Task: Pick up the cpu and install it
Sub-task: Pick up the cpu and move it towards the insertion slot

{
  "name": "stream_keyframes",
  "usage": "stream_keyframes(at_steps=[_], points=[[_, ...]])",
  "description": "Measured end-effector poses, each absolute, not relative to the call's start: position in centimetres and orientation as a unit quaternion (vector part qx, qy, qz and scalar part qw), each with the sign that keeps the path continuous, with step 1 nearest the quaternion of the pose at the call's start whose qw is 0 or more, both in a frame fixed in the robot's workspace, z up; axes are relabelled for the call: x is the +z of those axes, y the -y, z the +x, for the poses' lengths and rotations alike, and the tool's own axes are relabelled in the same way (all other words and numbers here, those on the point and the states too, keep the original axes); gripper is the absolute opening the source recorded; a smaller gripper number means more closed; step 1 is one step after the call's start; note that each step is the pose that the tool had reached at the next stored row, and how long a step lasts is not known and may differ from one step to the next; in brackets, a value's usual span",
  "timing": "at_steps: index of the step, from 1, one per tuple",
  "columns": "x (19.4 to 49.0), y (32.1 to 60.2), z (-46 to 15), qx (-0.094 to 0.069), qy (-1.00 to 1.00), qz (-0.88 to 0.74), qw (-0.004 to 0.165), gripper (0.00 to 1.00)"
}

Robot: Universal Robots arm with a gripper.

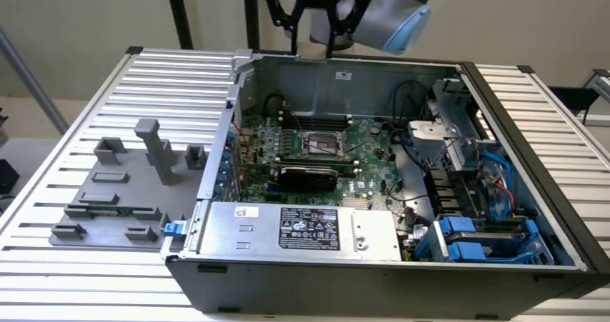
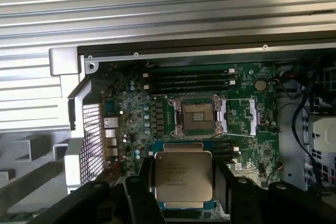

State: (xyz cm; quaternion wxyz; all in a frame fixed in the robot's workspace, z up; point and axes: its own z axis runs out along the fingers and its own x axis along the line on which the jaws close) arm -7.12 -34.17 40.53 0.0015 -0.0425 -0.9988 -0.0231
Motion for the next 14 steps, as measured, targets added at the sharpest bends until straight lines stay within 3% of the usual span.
stream_keyframes(at_steps=[14], points=[[39.0,32.8,-3.6,-0.022,0.999,-0.039,-0.010,0.55]])
